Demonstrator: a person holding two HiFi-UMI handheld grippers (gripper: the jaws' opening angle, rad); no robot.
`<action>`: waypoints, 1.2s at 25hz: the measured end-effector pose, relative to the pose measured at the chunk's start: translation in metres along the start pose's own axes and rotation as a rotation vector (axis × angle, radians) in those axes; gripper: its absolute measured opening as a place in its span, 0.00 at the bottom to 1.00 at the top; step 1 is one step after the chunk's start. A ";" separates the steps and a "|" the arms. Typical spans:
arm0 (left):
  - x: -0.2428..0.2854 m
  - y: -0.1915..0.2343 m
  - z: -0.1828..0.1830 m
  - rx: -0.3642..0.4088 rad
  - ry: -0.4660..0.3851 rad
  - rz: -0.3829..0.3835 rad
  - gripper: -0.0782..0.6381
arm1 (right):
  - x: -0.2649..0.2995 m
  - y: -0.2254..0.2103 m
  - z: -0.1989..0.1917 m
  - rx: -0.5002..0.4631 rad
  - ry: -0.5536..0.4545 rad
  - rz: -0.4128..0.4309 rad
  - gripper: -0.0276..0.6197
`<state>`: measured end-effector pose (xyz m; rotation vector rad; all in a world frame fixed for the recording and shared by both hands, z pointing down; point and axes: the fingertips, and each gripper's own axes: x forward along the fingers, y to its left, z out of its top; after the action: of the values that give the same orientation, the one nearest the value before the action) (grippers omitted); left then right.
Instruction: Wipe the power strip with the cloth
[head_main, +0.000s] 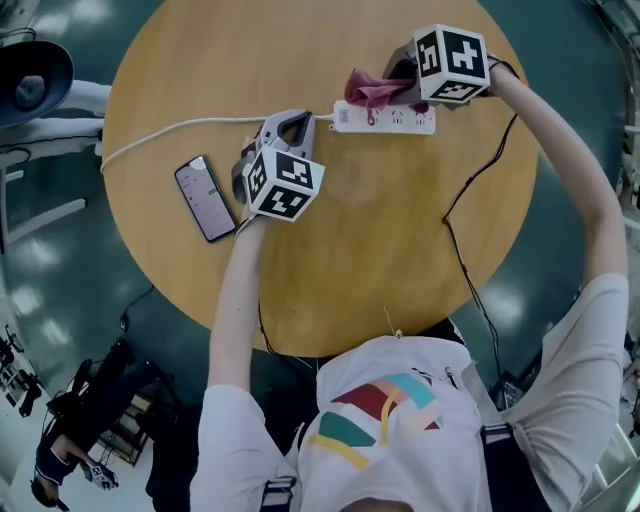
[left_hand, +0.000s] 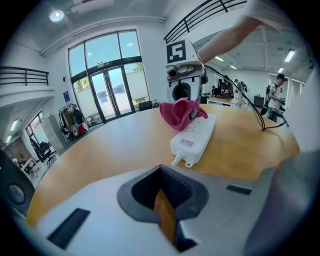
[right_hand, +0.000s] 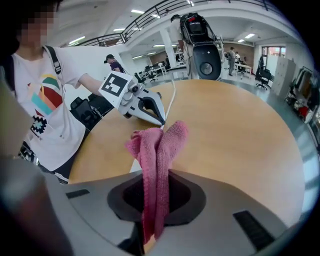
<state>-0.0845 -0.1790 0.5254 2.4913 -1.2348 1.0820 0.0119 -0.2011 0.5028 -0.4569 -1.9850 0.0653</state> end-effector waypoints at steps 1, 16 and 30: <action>0.001 0.002 0.002 -0.001 -0.001 0.000 0.15 | -0.006 -0.001 -0.011 0.022 -0.004 -0.011 0.10; 0.014 -0.018 0.018 -0.002 0.054 0.004 0.15 | -0.057 0.043 -0.124 0.255 -0.151 -0.220 0.10; -0.226 -0.075 0.146 -0.348 -0.753 0.220 0.15 | -0.150 0.215 0.008 0.579 -0.877 -1.119 0.10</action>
<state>-0.0404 -0.0501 0.2814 2.5748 -1.7151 -0.1123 0.1229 -0.0521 0.3176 1.2641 -2.6249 0.1385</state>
